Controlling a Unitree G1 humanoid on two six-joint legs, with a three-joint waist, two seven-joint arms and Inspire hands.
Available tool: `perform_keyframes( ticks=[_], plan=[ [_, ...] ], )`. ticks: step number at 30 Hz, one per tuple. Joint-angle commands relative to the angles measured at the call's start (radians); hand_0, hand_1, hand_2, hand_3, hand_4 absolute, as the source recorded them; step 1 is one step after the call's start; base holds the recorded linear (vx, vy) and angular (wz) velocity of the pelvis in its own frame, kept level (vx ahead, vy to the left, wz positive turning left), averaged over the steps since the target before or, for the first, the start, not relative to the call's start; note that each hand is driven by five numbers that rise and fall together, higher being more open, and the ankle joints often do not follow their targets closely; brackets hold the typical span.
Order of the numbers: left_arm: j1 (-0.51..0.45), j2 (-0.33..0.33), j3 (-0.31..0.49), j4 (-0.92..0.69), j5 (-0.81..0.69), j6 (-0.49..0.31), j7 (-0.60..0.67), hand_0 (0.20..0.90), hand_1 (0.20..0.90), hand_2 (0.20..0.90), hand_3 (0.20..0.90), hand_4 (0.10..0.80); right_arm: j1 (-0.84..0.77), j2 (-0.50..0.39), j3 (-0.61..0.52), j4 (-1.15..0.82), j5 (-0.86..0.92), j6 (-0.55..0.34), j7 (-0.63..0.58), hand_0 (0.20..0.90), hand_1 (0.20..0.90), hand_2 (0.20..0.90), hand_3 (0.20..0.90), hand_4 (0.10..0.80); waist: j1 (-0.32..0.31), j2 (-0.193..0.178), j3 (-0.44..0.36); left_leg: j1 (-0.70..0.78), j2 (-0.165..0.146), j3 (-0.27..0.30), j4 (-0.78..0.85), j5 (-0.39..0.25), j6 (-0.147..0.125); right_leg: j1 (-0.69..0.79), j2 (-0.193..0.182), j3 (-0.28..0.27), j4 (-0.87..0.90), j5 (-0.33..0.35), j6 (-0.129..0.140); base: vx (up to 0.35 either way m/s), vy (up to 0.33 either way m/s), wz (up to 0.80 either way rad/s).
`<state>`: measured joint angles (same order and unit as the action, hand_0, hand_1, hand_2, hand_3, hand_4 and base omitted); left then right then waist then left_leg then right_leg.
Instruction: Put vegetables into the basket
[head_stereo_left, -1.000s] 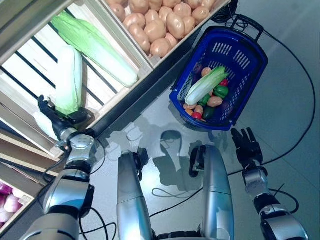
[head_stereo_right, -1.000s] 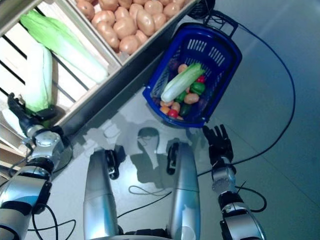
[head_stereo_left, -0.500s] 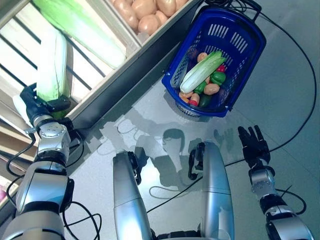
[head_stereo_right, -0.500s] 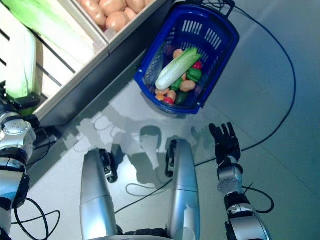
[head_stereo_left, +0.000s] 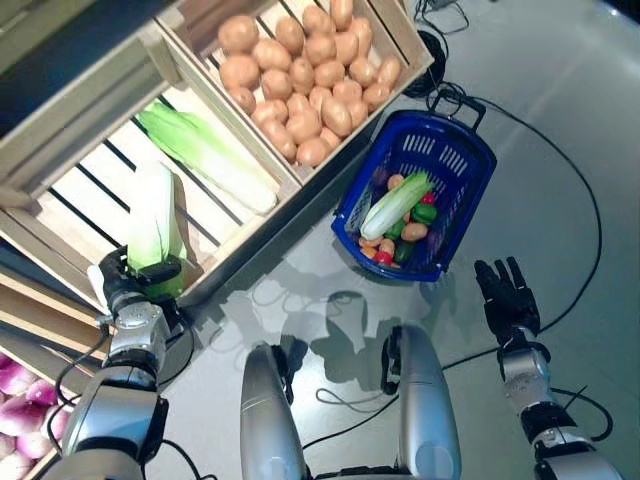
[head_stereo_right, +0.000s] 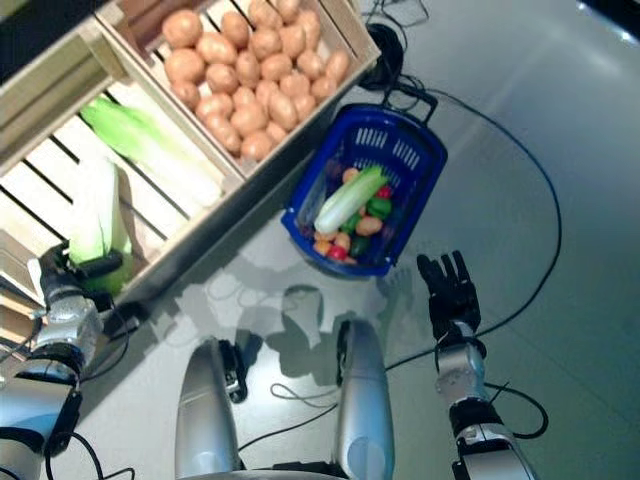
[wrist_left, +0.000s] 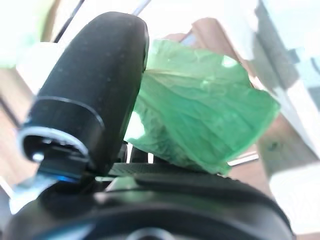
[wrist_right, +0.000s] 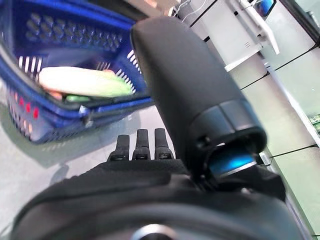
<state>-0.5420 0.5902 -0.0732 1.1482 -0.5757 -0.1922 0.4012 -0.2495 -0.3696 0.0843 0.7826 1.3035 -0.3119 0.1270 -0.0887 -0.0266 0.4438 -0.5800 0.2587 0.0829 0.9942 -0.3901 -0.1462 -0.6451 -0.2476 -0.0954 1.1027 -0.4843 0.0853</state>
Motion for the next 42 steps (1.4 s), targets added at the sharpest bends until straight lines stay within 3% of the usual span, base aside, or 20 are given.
perform_keyframes(
  ticks=[1,2,6,10,15,17,20,25,33,42],
  plan=[
    [0.072,-0.008,0.017,-0.038,0.008,-0.179,0.049,0.3,0.3,0.3,0.3,0.4,0.056,0.038,-0.012,-0.06,-0.066,-0.112,-0.005,0.9,0.9,0.9,0.9,0.8,0.02,0.026,-0.186,0.152,-0.027,0.052,-0.237,0.098,0.091,0.164,-0.071,0.0,-0.23,0.162,-0.021,0.098,-0.063,0.07],
    [0.084,-0.026,0.019,-0.049,0.018,-0.179,0.054,0.3,0.3,0.3,0.3,0.4,0.062,0.051,-0.002,-0.065,-0.085,-0.118,-0.034,0.9,0.9,0.9,0.9,0.8,0.025,0.024,-0.204,0.182,-0.032,0.064,-0.291,0.138,0.095,0.196,-0.075,-0.017,-0.283,0.198,-0.025,0.055,-0.046,0.11],
    [0.145,-0.107,0.016,-0.083,0.045,-0.215,0.063,0.3,0.3,0.3,0.3,0.4,0.087,0.103,0.024,-0.064,-0.118,-0.131,-0.109,0.9,0.9,0.9,0.9,0.8,0.048,0.021,-0.262,0.319,-0.058,0.069,-0.433,0.184,0.085,0.348,-0.085,-0.064,-0.439,0.247,-0.002,0.124,-0.048,0.16],
    [0.207,-0.184,0.002,-0.15,0.071,-0.257,0.076,0.3,0.3,0.3,0.3,0.4,0.116,0.148,0.066,-0.129,-0.208,-0.143,-0.182,0.9,0.9,0.9,0.9,0.8,0.057,0.024,-0.303,0.45,-0.065,0.084,-0.595,0.247,0.073,0.492,-0.065,-0.095,-0.637,0.31,0.018,0.115,-0.073,0.07],
    [0.269,-0.256,-0.028,-0.248,0.19,-0.306,0.138,0.3,0.3,0.3,0.3,0.4,0.135,0.167,0.113,-0.199,-0.337,-0.076,-0.196,0.9,0.9,0.9,0.9,0.8,0.067,0.027,-0.338,0.558,-0.088,0.093,-0.769,0.319,0.064,0.625,-0.035,-0.124,-0.852,0.386,0.031,0.076,-0.067,0.07],
    [0.303,-0.277,-0.062,-0.335,0.288,-0.312,0.168,0.3,0.3,0.3,0.3,0.4,0.137,0.169,0.131,-0.236,-0.325,-0.001,-0.109,0.9,0.9,0.9,0.9,0.8,0.081,0.024,-0.345,0.59,-0.098,0.086,-0.843,0.354,0.06,0.666,-0.02,-0.133,-0.932,0.426,0.036,0.024,-0.105,0.06],
    [0.338,-0.263,-0.105,-0.462,0.413,-0.311,0.153,0.3,0.3,0.3,0.3,0.4,0.149,0.168,0.143,-0.277,-0.283,0.078,0.014,0.9,0.9,0.9,0.9,0.8,0.105,0.015,-0.353,0.624,-0.106,0.079,-0.937,0.389,0.056,0.706,-0.007,-0.157,-1.017,0.472,0.045,-0.003,-0.115,0.09],
    [0.372,-0.207,-0.15,-0.643,0.495,-0.327,0.041,0.3,0.3,0.3,0.3,0.4,0.14,0.141,0.142,-0.338,-0.268,0.102,0.14,0.9,0.9,0.9,0.9,0.8,0.137,0.002,-0.361,0.665,-0.12,0.059,-1.059,0.427,0.053,0.755,0.019,-0.188,-1.115,0.516,0.052,-0.007,-0.119,0.12],
    [0.347,-0.164,-0.225,-0.756,0.597,-0.385,-0.073,0.3,0.3,0.3,0.3,0.4,0.068,0.116,0.164,-0.38,-0.244,0.114,0.176,0.9,0.9,0.9,0.9,0.8,0.149,-0.007,-0.368,0.676,-0.118,0.053,-1.081,0.42,0.052,0.784,0.046,-0.197,-1.173,0.535,0.047,-0.009,-0.073,0.06],
    [0.292,-0.148,-0.325,-0.755,0.637,-0.407,-0.125,0.3,0.3,0.3,0.3,0.4,-0.02,0.118,0.189,-0.381,-0.17,0.117,0.196,0.9,0.9,0.9,0.9,0.8,0.139,-0.005,-0.377,0.704,-0.109,0.063,-1.081,0.41,0.05,0.806,0.056,-0.182,-1.178,0.526,0.046,0.026,-0.022,-0.03]
  ],
)
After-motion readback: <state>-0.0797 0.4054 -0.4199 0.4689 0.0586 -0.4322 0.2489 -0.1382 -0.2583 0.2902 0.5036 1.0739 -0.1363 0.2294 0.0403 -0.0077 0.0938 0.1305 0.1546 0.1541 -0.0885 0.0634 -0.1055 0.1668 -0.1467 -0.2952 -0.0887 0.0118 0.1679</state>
